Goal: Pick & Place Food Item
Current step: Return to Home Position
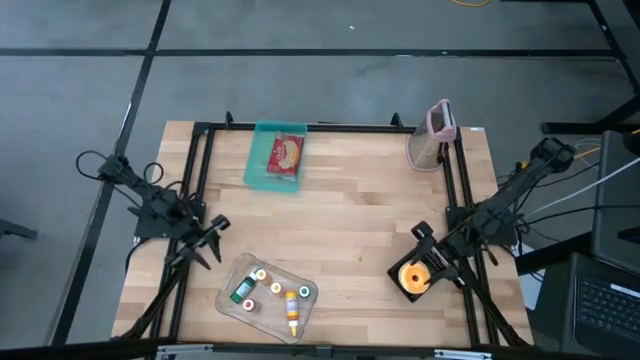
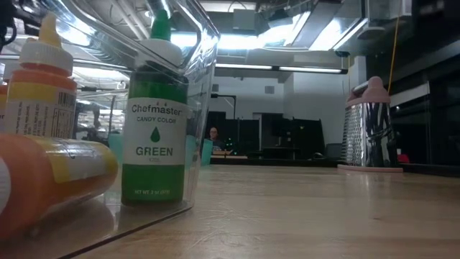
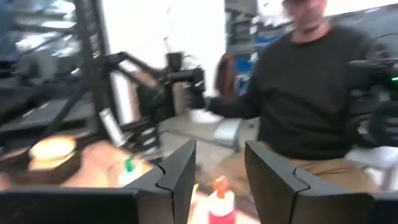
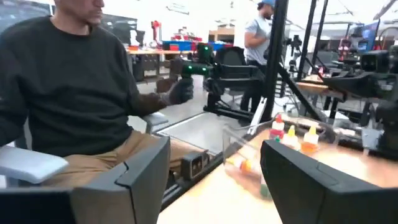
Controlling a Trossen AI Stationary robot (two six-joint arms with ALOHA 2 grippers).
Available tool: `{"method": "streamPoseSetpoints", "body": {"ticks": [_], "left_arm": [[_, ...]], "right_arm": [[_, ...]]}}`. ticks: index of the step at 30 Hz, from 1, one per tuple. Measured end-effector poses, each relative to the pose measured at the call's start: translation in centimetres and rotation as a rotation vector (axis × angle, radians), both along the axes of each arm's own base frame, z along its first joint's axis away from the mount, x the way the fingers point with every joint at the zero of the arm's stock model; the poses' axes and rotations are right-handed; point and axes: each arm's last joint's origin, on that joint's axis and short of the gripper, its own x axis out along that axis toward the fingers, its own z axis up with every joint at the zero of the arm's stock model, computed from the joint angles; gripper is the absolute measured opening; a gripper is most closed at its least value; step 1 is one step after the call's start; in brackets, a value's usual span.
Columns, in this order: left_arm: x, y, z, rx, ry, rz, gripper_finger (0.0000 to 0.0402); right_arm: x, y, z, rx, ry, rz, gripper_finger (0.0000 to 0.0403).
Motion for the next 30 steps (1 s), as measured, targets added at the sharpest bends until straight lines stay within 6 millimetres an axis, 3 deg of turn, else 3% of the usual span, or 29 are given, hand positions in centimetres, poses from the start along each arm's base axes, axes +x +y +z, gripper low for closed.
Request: {"method": "streamPoseSetpoints", "body": {"ticks": [4, 11, 17, 20, 26, 30], "left_arm": [[0.3, 0.2, -0.8, 0.035, 0.081, 0.136, 0.0132], [0.6, 0.2, -1.3, 0.120, 0.083, 0.205, 0.0136], [1.5, 0.0, -2.9, 0.247, 0.224, 0.287, 0.0136], [1.8, -0.2, -3.6, 0.310, 0.264, 0.284, 0.0136], [1.9, -0.2, -3.7, 0.287, 0.303, 0.286, 0.0136], [1.7, -0.1, -3.5, 0.272, 0.280, 0.288, 0.0136]], "right_arm": [[-0.7, -0.6, -2.9, -0.002, 0.025, 0.000, 0.0245], [-0.8, -0.5, -3.1, -0.016, 0.054, 0.062, 0.0245], [-0.7, -1.3, -6.2, -0.122, 0.370, -0.139, 0.0245], [-0.8, -1.7, -7.0, -0.172, 0.433, -0.212, 0.0245], [-0.9, -1.8, -6.7, -0.149, 0.415, -0.214, 0.0245], [-1.0, -1.2, -3.9, -0.031, 0.162, -0.007, 0.0245]]}}
